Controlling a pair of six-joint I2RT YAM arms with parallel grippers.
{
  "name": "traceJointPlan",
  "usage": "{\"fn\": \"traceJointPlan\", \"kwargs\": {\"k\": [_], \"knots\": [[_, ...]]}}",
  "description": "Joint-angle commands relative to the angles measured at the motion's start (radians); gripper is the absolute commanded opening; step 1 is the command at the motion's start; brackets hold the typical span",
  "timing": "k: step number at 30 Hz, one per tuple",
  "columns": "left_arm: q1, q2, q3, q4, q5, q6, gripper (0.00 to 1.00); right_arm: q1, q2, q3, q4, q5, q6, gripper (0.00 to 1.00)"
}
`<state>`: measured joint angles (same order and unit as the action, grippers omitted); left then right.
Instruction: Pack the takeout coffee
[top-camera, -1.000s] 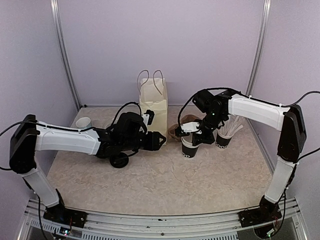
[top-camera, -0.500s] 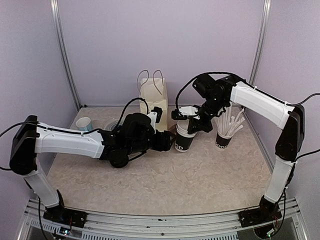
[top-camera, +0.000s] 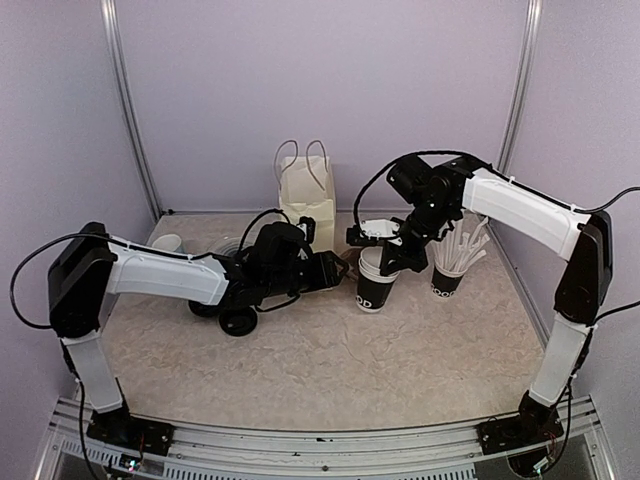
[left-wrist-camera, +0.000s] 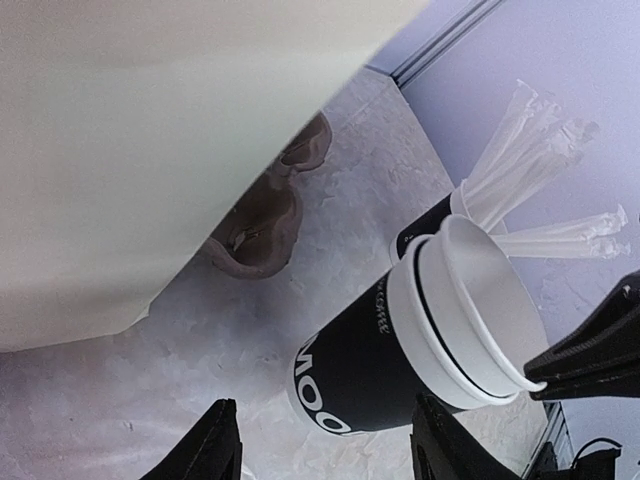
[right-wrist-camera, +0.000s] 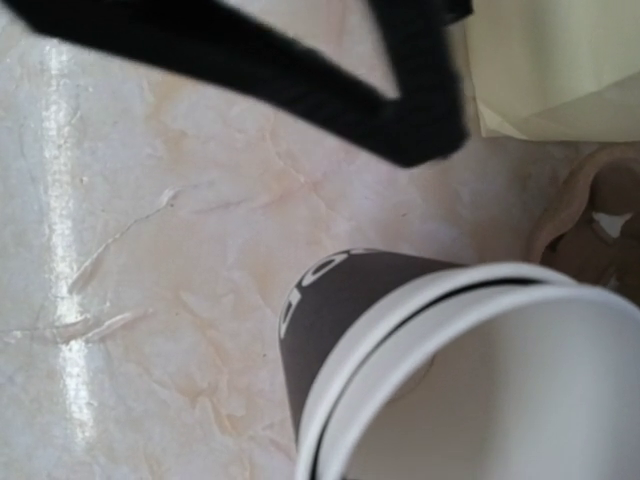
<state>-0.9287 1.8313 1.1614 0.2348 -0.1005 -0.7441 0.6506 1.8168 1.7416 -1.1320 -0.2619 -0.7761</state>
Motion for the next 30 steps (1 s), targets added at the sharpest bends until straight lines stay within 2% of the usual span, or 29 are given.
{"fn": "traceJointPlan", "kwargs": {"k": [1, 7, 12, 26, 30], "knots": [[0.019, 0.049, 0.021, 0.111, 0.086, -0.099, 0.59, 0.011, -0.043, -0.014, 0.018, 0.008, 0.023, 0.0], [0.013, 0.119, 0.081, 0.132, 0.145, -0.111, 0.64, 0.011, -0.045, -0.019, 0.023, 0.017, 0.025, 0.0], [0.011, 0.149, 0.109, 0.123, 0.158, -0.111, 0.64, 0.012, -0.045, -0.025, 0.028, 0.026, 0.028, 0.0], [0.015, 0.134, 0.071, 0.194, 0.172, -0.121, 0.64, 0.012, -0.037, -0.062, 0.063, 0.092, 0.041, 0.0], [0.015, 0.159, 0.118, 0.147, 0.182, -0.122, 0.63, 0.011, -0.038, -0.051, 0.061, 0.081, 0.045, 0.0]]}}
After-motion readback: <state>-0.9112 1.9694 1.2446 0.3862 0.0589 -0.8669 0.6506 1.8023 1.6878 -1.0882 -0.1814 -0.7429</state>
